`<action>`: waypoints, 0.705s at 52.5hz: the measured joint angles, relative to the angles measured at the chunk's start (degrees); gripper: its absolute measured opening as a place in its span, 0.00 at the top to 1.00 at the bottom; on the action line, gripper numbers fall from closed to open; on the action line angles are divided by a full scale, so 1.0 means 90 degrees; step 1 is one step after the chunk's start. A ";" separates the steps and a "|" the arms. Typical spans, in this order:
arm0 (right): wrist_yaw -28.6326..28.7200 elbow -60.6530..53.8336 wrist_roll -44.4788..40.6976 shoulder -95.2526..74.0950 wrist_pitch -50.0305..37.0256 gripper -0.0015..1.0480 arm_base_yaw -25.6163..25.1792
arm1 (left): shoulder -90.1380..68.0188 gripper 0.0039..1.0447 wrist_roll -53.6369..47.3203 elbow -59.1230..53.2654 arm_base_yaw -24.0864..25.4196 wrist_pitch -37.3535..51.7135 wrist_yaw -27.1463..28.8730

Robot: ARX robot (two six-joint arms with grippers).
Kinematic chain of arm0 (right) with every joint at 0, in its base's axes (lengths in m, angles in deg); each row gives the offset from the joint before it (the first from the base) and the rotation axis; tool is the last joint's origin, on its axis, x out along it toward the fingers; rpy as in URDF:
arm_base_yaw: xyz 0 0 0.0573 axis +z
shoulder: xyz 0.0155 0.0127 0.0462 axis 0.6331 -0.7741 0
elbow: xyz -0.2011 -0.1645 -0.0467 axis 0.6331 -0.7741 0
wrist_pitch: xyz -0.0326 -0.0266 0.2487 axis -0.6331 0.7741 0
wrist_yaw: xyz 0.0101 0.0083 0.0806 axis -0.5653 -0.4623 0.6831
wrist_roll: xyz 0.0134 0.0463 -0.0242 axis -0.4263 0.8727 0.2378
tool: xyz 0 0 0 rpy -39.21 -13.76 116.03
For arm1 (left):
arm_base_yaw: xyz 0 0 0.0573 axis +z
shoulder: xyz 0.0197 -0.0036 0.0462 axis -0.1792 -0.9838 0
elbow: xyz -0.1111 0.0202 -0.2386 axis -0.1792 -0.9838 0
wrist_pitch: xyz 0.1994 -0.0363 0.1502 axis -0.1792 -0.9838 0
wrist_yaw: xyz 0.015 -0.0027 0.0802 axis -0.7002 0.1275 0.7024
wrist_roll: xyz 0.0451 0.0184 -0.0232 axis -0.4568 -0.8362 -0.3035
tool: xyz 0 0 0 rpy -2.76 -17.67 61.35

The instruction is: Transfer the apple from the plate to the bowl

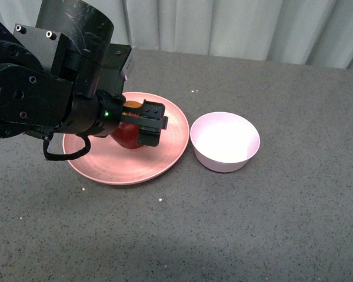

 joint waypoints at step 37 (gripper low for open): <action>0.0000 0.0000 0.0000 0.0000 0.0000 0.09 0.0000 | 0.0510 0.25 0.0061 0.0622 -0.1270 -0.0211 -0.0393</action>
